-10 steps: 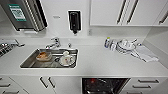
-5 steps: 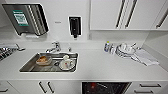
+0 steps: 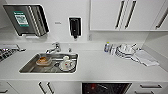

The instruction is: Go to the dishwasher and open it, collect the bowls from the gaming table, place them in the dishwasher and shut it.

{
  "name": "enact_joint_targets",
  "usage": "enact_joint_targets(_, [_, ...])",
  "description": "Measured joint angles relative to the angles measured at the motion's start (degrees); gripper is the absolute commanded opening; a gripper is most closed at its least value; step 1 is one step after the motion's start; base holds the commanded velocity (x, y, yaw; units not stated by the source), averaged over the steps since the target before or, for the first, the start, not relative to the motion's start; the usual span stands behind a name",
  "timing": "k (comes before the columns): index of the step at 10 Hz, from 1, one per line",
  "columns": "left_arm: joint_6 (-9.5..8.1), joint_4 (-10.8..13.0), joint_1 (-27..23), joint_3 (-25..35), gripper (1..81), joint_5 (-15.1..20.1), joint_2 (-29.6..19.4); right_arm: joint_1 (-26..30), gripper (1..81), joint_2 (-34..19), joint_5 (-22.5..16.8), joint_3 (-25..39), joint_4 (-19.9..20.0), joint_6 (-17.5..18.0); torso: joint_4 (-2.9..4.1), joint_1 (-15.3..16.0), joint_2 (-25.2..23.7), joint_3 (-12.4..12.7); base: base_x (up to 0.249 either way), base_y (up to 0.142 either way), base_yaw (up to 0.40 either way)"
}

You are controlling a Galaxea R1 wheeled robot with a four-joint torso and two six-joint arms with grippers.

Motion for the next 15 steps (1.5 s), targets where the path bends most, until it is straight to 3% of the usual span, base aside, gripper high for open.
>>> enact_joint_targets(3, [0.00,0.11,-0.02,0.05,81.1,1.24,0.37,6.64,81.1,-6.08,1.60,13.87,1.16,0.06,0.00,0.07,0.00,0.00,0.000,0.000,0.000])
enact_joint_targets(5, [0.02,0.09,-0.13,0.09,81.1,1.32,0.28,8.98,81.1,-9.53,1.83,24.09,0.88,-2.05,0.00,0.09,0.00,0.00,0.000,0.000,0.000])
enact_joint_targets(8, [0.00,0.00,-2.18,0.02,81.1,1.21,-3.44,8.59,81.1,-10.34,1.46,31.07,-2.57,-4.13,0.00,0.09,0.00,0.00,0.000,0.000,0.000])
enact_joint_targets(11, [0.02,-0.05,-3.52,0.18,81.1,0.57,-2.60,4.43,81.1,-9.25,0.96,28.31,-10.06,-6.78,0.00,0.11,0.00,0.00,0.000,0.000,0.000])
enact_joint_targets(13, [0.00,-0.05,-3.63,0.18,81.1,0.59,-2.95,0.60,81.1,-6.89,0.61,20.82,-14.58,-9.40,0.00,0.11,0.00,0.00,0.000,0.000,0.000])
enact_joint_targets(15, [0.02,-0.49,-3.94,0.07,81.1,0.61,-3.36,-3.67,81.1,-4.24,1.13,9.48,-18.64,-12.87,0.00,0.11,0.00,0.02,0.000,0.000,0.000])
